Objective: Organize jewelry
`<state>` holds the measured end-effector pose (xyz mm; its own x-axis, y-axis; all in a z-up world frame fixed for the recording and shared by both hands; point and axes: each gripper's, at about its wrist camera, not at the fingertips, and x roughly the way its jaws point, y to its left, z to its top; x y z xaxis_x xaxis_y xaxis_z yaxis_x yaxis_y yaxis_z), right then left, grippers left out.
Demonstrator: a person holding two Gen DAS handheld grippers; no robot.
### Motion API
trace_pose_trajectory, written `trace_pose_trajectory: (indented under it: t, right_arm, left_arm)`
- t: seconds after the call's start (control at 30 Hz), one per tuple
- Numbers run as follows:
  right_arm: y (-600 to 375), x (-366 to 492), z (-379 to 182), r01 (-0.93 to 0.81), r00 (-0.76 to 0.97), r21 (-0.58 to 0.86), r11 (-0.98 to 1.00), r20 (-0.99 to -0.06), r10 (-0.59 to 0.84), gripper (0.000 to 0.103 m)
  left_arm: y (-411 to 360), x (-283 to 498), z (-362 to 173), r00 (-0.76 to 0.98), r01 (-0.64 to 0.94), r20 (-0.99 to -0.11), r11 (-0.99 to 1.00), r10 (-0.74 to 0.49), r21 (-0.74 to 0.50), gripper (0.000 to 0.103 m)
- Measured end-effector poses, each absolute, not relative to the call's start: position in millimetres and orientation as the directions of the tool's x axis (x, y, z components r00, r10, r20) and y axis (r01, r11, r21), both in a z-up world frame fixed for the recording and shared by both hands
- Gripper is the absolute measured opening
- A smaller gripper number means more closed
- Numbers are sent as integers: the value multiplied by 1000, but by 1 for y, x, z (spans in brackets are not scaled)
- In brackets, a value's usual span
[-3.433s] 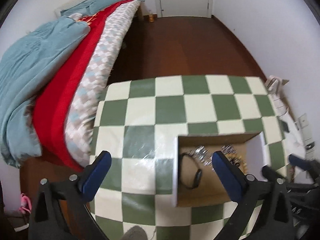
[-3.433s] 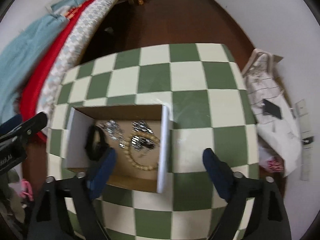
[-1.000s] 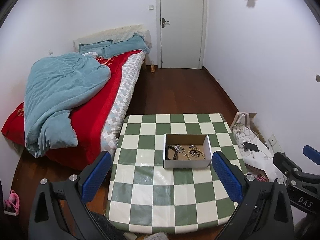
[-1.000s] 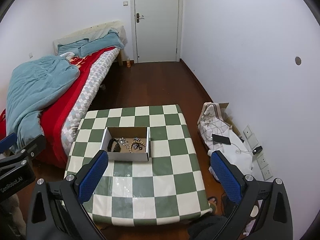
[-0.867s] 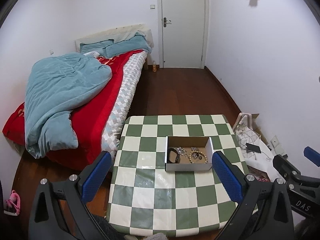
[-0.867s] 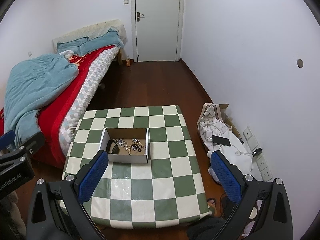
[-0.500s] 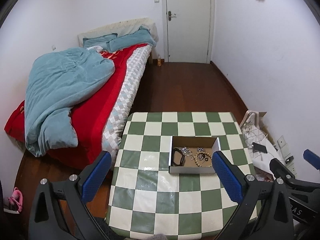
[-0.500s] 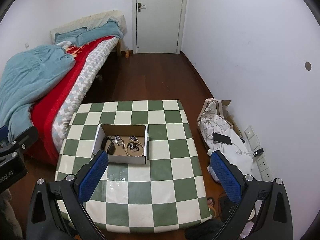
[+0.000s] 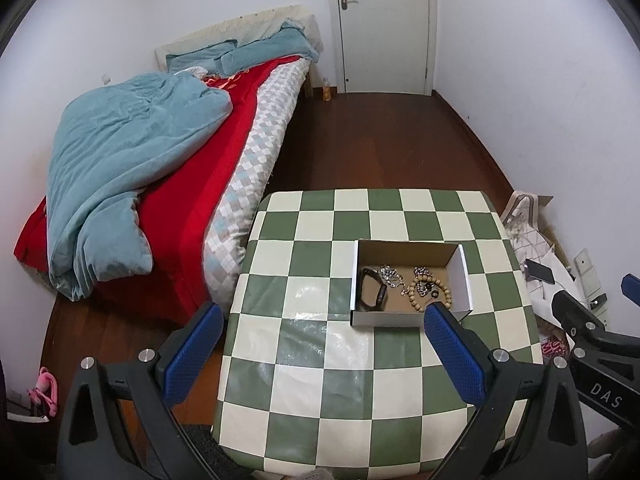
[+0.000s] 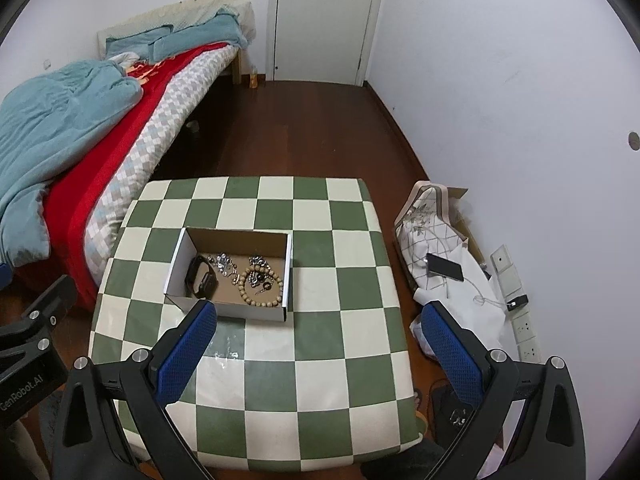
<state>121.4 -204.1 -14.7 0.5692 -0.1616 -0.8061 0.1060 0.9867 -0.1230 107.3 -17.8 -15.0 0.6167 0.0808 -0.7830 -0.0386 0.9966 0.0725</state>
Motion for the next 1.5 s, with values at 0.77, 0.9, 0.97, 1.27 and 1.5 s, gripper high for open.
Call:
trace_pose_trajectory:
  t: [0.77,0.9,0.97,1.27,1.5]
  right_arm:
    - [-193,124,-21,86,569,-102,991,-812,-133,103]
    - [-193,124,-19,85,571,-100,991,-810,-131,103]
    - [-194,123,-18,86,573,-99,991,-809,-131,103]
    - [-193,122,-12,89,580,-94,992,-805,-128,103]
    - [-193,121,-10,86,582,-93,992,-803,-126,103]
  left_arm:
    - [-5,108,-15,627,-55,-774,996,88,69,103]
    - [-3,107,-13,631,-57,-771,996,89,68,103]
    - [-3,107,-13,629,-57,-772,996,88,66,103]
    - [-2,105,-10,633,-60,-768,996,93,71,103]
    - [-3,103,-6,637,-60,-765,995,96,75,103]
